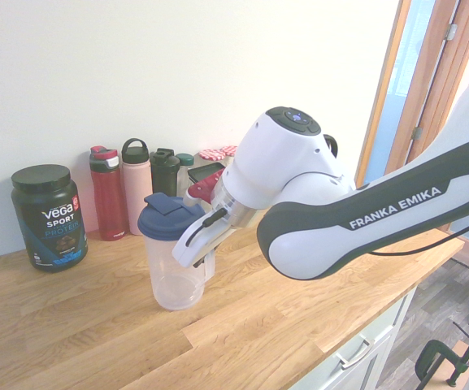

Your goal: Pour me some water

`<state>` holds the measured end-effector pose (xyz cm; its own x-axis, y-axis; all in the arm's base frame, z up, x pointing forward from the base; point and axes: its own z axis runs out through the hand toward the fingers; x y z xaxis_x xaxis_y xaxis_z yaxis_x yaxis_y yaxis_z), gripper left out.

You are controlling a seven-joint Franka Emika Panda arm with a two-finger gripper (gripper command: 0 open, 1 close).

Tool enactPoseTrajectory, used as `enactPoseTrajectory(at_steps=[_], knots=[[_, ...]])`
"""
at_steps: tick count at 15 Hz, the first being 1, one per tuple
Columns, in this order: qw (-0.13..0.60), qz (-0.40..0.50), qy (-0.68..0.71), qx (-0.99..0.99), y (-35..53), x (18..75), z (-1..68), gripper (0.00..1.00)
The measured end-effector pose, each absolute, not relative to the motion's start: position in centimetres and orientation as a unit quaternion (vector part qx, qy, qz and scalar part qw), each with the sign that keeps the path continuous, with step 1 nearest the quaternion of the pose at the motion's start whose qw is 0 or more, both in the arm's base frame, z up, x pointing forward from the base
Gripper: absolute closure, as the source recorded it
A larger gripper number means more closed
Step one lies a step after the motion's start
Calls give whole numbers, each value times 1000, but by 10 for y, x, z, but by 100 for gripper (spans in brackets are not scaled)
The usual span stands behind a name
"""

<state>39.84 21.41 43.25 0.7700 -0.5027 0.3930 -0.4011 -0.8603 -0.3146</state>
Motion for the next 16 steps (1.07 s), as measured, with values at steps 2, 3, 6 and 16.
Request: enactPoseTrajectory(at_steps=[2, 3, 6, 16], knots=[[107, -237, 244, -934, 216, 401, 432, 0], [107, -236, 244, -934, 215, 402, 432, 0], [105, -231, 252, -934, 213, 403, 430, 0], [84, -229, 250, -937, 202, 368, 435, 0]])
